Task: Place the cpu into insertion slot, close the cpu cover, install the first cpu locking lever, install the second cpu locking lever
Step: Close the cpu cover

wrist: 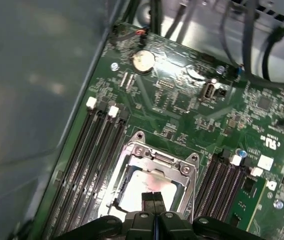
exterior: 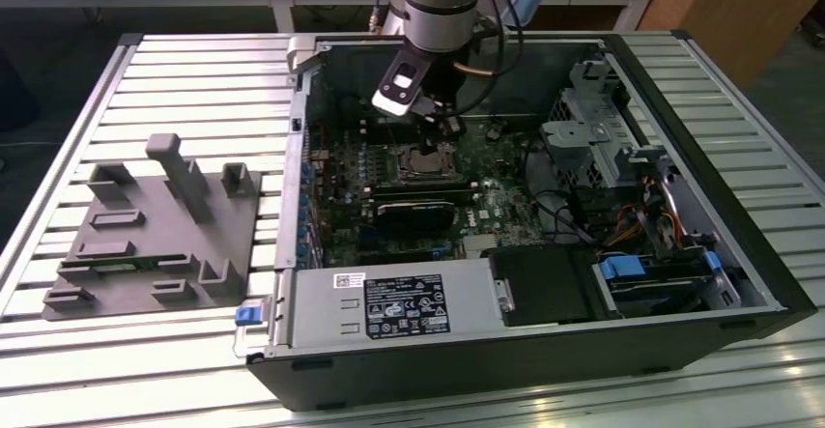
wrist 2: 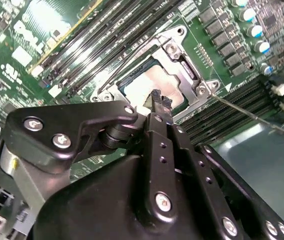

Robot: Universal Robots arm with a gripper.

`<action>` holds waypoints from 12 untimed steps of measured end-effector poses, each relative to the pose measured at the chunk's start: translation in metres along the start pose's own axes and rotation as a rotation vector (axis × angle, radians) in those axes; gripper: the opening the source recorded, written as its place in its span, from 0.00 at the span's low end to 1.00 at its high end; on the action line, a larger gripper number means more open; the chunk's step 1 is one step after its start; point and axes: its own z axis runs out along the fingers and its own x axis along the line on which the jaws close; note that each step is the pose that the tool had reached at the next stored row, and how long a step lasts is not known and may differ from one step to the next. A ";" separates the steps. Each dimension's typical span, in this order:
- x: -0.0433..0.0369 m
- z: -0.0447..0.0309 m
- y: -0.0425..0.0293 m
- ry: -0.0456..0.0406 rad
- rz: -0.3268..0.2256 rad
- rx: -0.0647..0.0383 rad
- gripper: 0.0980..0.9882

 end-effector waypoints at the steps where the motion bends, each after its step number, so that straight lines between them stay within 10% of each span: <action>1: 0.0000 0.0000 0.0000 0.0001 -0.016 0.000 0.01; 12: 0.0000 0.0000 0.0000 0.0031 -0.196 -0.002 0.01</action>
